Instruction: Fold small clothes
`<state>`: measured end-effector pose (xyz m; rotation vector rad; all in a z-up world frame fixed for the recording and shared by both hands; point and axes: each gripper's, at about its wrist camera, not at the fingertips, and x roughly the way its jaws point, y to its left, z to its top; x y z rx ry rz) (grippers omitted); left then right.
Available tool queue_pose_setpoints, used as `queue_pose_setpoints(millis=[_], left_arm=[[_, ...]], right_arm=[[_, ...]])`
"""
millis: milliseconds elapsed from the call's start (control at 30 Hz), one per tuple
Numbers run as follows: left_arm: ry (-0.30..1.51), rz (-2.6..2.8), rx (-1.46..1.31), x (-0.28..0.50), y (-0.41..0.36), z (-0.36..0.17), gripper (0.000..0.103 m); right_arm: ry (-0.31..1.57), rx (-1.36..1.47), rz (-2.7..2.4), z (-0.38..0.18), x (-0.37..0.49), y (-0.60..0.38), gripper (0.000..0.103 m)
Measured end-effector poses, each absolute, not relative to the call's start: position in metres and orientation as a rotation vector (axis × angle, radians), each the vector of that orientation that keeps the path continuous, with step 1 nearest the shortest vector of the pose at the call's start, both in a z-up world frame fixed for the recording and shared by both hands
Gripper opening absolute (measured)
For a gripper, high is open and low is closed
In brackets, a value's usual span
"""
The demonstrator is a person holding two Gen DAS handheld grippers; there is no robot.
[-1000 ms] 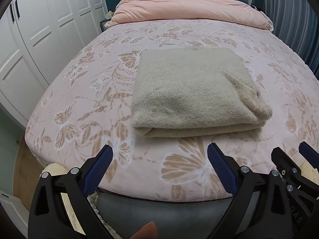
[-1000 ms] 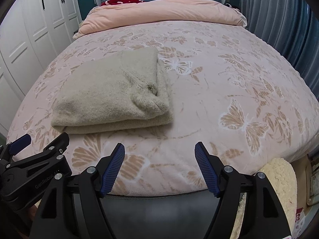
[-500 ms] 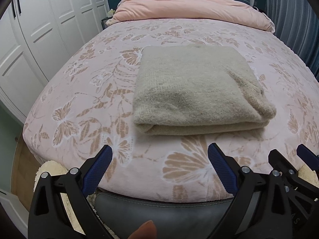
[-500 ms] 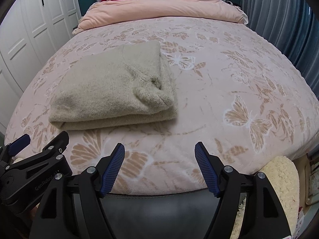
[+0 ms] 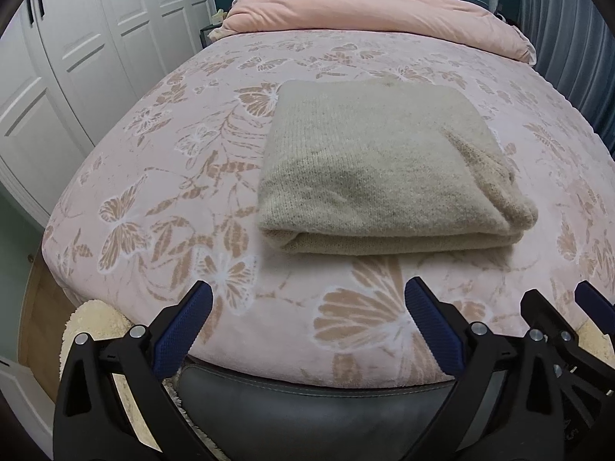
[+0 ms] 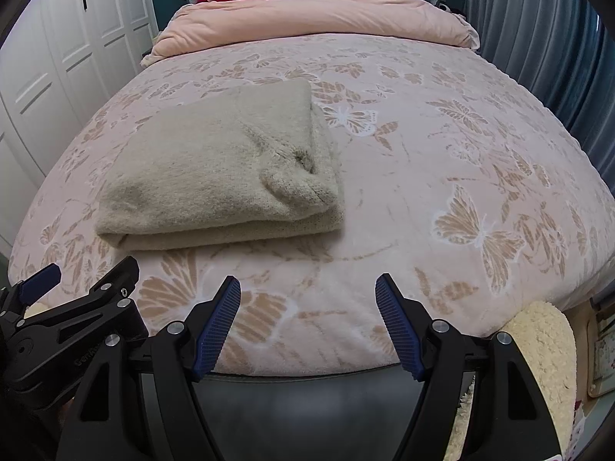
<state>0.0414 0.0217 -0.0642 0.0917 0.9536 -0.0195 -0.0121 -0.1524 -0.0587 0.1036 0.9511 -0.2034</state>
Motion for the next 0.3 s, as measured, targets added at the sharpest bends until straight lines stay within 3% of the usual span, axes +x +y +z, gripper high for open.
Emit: queue_pose_setpoints(millis=[300], left_arm=[[0.938,-0.008,0.114,0.0388,0.0171,-0.0593,0.097]], right_arm=[[0.947,0.103,-0.210,-0.0549,-0.0123,-0.1547,0.071]])
